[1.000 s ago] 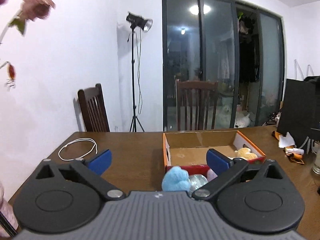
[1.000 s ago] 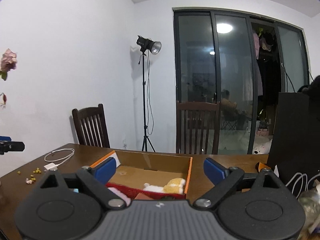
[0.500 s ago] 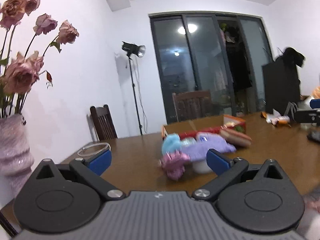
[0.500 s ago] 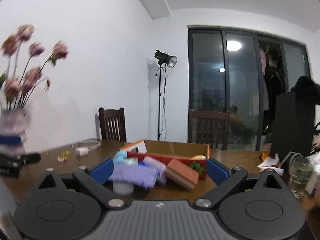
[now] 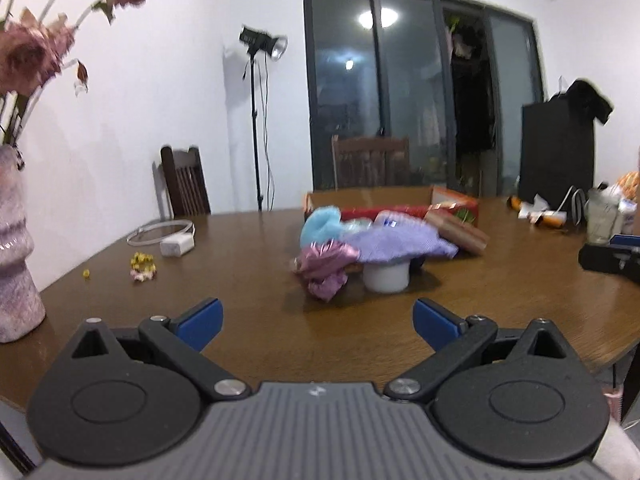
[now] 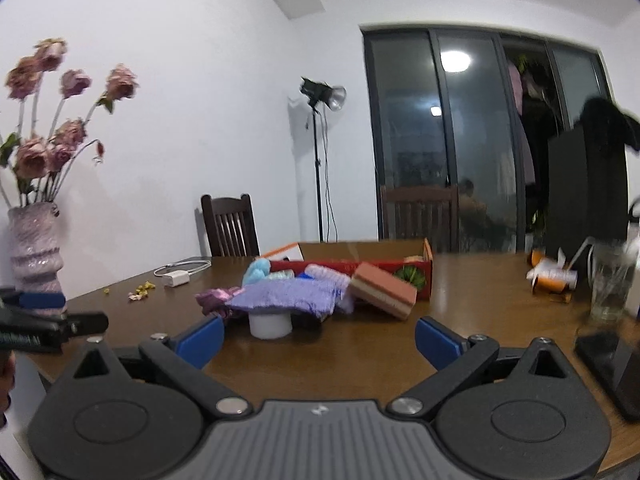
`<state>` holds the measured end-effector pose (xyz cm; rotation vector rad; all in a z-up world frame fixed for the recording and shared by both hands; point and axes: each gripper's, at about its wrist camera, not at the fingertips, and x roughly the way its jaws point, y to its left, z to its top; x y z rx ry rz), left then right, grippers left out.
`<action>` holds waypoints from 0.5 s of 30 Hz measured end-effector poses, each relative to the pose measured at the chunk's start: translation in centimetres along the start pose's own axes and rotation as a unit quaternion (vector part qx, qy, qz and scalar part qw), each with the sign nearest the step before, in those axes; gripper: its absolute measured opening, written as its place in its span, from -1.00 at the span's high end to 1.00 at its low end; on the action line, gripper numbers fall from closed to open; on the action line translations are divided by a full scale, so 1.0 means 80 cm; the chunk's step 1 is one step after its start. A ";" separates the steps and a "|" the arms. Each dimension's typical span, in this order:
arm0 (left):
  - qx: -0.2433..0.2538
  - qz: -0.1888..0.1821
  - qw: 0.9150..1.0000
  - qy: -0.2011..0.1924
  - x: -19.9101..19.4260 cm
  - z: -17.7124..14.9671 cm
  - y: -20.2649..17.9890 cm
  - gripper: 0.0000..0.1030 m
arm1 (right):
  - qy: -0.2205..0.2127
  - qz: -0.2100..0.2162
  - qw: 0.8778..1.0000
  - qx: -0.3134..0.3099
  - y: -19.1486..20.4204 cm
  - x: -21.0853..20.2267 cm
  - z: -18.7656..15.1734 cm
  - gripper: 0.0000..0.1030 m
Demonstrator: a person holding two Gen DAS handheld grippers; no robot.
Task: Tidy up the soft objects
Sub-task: 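Grasp the lavender mesh bag with the right gripper and lift it off the sponge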
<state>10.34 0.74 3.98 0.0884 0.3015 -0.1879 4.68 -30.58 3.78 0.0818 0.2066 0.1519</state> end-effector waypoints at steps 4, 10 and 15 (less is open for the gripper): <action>-0.035 -0.016 0.999 0.028 0.041 0.008 0.005 -1.00 | 0.041 0.012 0.997 0.071 -0.023 0.051 0.003 -0.83; -0.096 -0.027 0.993 0.070 0.104 0.023 0.017 -1.00 | 0.073 0.042 0.982 0.167 -0.051 0.167 0.015 -0.63; -0.093 -0.022 0.992 0.081 0.124 0.025 0.017 -1.00 | 0.106 0.045 0.964 0.241 -0.067 0.273 0.013 -0.37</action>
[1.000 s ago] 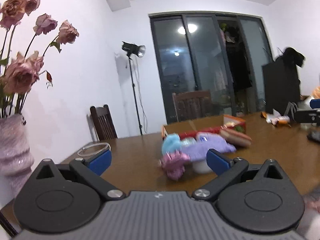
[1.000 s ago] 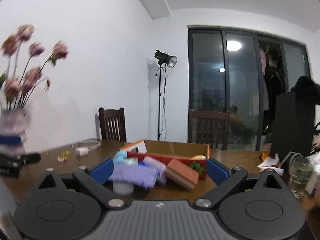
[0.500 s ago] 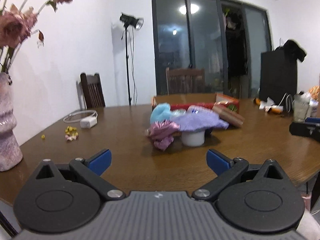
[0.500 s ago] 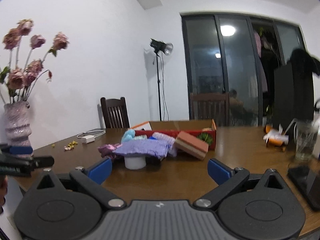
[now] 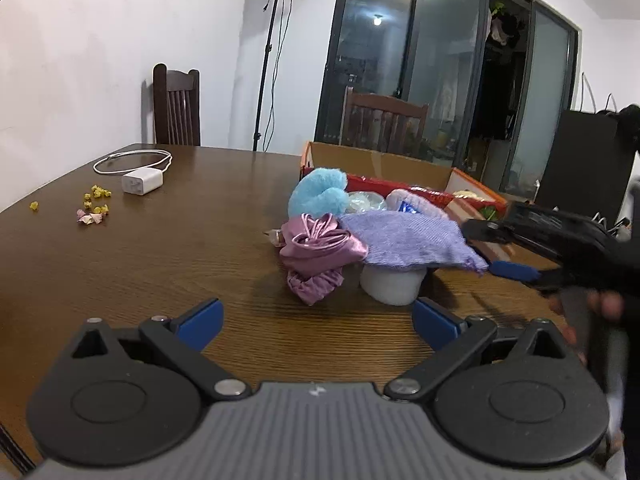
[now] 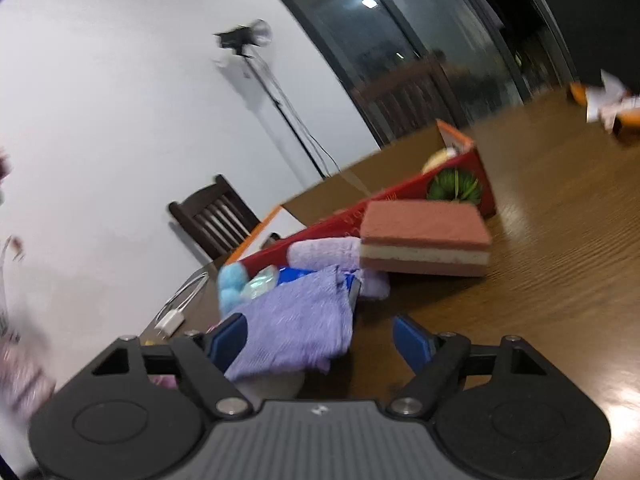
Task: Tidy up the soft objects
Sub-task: 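Grasp the lavender mesh bag with the right gripper and lift it off the sponge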
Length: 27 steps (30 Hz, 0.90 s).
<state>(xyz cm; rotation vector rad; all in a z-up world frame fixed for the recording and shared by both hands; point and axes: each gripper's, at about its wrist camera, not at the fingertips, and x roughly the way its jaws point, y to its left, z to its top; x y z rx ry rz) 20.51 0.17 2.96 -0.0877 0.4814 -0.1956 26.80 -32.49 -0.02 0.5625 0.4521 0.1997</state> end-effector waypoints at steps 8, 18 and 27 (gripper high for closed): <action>0.012 -0.003 1.000 0.012 -0.008 -0.009 -0.009 -1.00 | 0.003 0.043 0.999 0.031 0.005 0.009 0.000 0.95; -0.030 -0.109 0.993 0.046 -0.037 -0.031 -0.035 -1.00 | 0.063 0.004 0.997 -0.045 -0.017 -0.150 -0.054 0.91; 0.004 -0.162 0.987 0.005 -0.032 -0.016 -0.081 -0.95 | 0.003 -0.080 0.992 -0.098 -0.017 -0.182 -0.074 0.50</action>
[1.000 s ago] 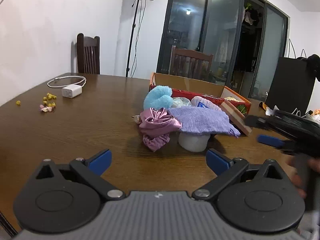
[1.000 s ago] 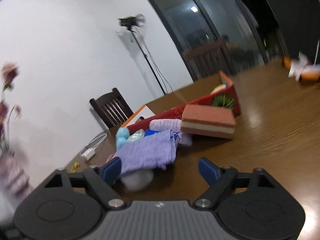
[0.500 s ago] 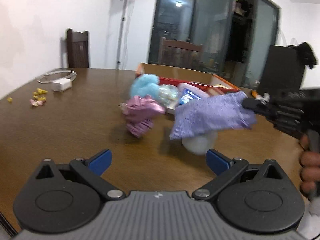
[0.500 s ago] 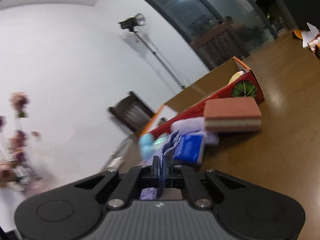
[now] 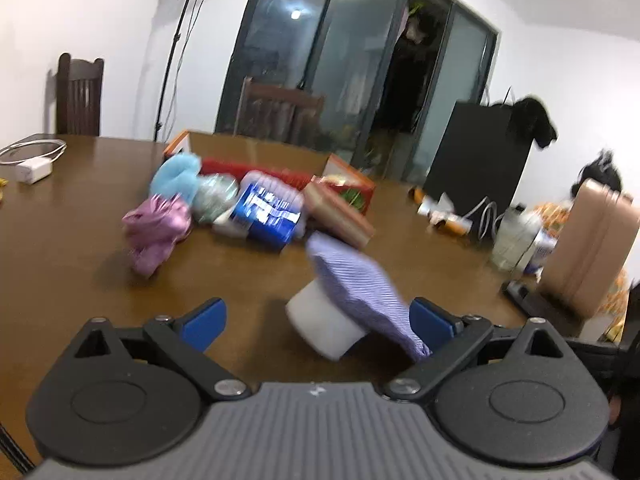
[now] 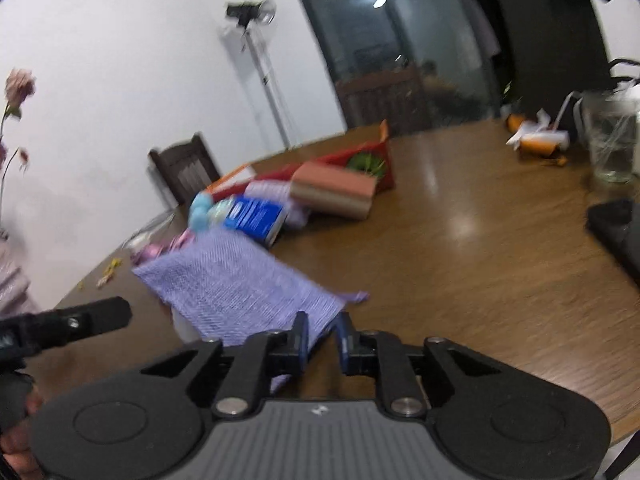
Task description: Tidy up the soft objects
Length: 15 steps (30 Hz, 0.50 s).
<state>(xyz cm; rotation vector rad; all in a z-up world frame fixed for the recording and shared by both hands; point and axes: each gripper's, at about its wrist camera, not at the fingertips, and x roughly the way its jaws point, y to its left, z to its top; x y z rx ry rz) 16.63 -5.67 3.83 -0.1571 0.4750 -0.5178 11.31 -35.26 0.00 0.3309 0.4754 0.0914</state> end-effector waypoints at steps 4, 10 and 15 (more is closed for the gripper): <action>-0.012 -0.004 1.000 0.028 0.034 -0.001 0.006 -0.57 | -0.021 0.013 0.999 0.021 -0.001 0.004 0.005 -0.18; 0.067 0.017 0.997 0.036 0.071 -0.006 -0.012 -0.61 | -0.018 0.006 0.999 -0.033 0.018 0.034 0.007 -0.17; 0.073 0.029 0.996 0.030 0.107 0.016 -0.004 -0.61 | -0.009 0.006 0.999 -0.045 0.020 0.057 0.025 -0.01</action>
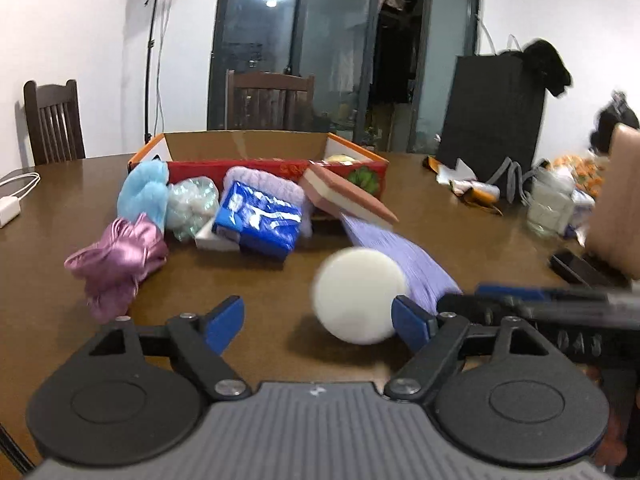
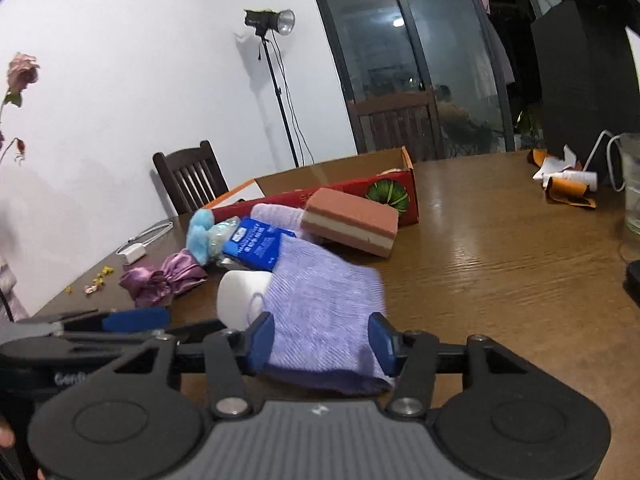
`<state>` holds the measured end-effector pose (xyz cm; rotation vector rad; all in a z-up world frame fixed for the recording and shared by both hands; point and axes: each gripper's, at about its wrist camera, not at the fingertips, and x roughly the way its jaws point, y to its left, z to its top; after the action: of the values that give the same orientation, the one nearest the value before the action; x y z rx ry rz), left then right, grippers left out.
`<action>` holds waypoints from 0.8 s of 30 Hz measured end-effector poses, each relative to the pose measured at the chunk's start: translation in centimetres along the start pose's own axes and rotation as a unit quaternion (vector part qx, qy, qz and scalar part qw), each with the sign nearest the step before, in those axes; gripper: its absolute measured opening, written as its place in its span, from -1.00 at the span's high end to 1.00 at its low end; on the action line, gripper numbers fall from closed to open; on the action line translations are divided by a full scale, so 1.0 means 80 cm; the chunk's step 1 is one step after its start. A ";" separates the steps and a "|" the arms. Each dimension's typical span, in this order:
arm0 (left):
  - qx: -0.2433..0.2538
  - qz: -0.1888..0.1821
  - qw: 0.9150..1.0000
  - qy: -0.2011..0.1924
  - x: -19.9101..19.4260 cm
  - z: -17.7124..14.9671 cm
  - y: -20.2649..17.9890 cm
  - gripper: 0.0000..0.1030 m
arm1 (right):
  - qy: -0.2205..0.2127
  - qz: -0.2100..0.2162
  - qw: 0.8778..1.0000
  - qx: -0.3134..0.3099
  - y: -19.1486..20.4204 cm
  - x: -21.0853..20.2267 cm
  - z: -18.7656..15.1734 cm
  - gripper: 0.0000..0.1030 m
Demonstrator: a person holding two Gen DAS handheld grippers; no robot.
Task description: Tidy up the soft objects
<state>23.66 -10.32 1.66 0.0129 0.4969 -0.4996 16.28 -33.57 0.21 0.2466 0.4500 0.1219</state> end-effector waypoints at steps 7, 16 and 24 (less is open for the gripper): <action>-0.013 -0.040 0.999 0.016 0.042 0.022 -0.013 -0.59 | 0.041 -0.022 0.998 -0.033 0.001 0.030 0.003 0.04; -0.018 0.047 0.999 0.016 0.058 0.020 0.017 -0.13 | 0.077 -0.043 0.991 -0.101 0.010 0.042 0.003 0.03; -0.029 0.087 0.995 -0.026 -0.006 0.017 0.030 -0.34 | 0.090 0.039 0.989 -0.112 0.026 0.025 -0.009 0.71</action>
<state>24.98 -8.15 2.82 -0.0131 0.4556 -0.3139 17.60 -31.09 -0.70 0.0319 0.6019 0.2703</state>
